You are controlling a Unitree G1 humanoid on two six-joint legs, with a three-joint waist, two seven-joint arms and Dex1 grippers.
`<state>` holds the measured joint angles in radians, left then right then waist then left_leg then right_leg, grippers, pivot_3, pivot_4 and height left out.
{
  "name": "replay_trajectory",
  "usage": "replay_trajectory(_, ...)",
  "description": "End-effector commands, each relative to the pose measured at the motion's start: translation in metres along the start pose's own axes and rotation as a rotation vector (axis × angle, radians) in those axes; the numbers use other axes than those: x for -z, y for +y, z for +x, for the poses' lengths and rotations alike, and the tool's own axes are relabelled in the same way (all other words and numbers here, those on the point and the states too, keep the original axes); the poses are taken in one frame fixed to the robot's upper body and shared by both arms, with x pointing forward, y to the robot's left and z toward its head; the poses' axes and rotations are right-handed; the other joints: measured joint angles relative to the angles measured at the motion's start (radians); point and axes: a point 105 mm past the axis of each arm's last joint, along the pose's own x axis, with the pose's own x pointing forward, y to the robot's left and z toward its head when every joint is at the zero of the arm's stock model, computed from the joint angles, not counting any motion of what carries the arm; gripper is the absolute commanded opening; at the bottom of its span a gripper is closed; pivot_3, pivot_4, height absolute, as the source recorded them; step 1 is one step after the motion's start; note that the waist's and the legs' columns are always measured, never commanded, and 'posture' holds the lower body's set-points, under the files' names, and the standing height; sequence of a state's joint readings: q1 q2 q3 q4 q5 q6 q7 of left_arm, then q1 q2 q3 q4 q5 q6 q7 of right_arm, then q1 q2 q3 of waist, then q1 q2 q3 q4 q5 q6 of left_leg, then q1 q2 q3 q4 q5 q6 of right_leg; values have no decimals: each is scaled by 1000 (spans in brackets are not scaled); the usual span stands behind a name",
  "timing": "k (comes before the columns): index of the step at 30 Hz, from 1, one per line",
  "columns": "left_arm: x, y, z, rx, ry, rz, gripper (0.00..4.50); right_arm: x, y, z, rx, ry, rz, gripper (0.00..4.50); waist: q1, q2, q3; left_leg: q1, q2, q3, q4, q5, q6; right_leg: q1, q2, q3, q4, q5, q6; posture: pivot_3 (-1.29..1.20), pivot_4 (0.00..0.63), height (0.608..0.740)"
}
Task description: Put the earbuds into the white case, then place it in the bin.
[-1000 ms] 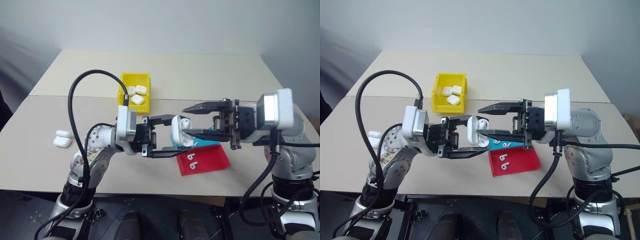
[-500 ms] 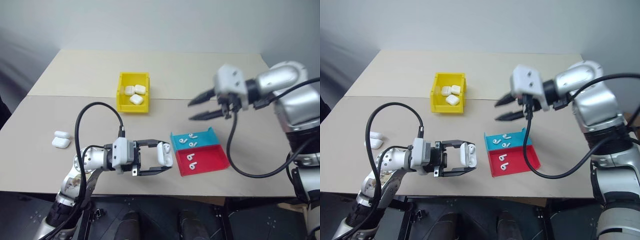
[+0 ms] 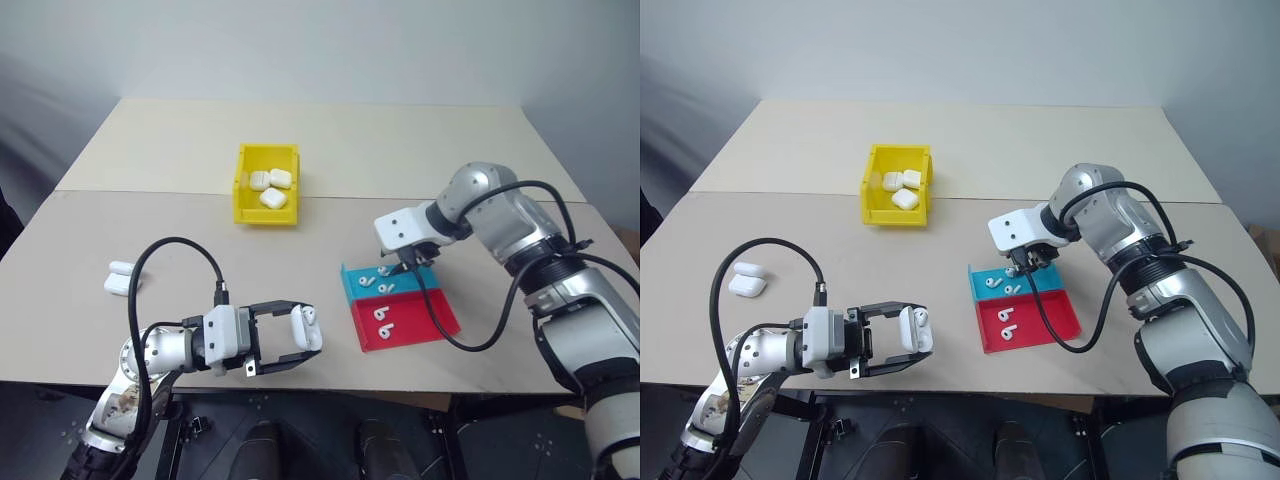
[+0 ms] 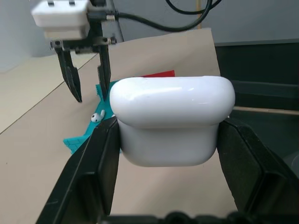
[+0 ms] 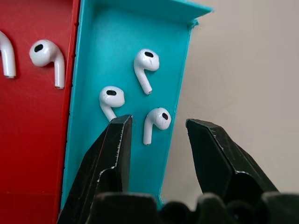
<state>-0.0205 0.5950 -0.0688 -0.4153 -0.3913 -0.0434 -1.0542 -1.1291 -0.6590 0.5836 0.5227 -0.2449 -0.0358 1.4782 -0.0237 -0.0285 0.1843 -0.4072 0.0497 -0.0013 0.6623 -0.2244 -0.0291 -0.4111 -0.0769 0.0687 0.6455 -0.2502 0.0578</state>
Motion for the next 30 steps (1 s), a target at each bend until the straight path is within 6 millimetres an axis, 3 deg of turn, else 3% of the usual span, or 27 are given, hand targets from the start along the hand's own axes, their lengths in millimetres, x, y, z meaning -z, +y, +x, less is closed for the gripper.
replay_trajectory(1,-9,-1,4,-3,-24,35,2800,-2,-10,-2,28,38,-29,2271,0,0,0,0,0,0,0,0,0,0,0,0,0,0,0,0,150,740)
replay_trajectory(14,-7,3,7,-6,-32,34,2800,5,-15,15,38,82,-8,2271,-2,0,0,0,0,0,0,0,0,0,0,0,0,0,0,0,150,740)
replay_trajectory(30,-8,2,8,-3,-35,33,2800,2,-15,17,13,79,-2,2271,-14,0,0,0,0,0,0,0,0,0,0,0,1,0,0,0,150,740)
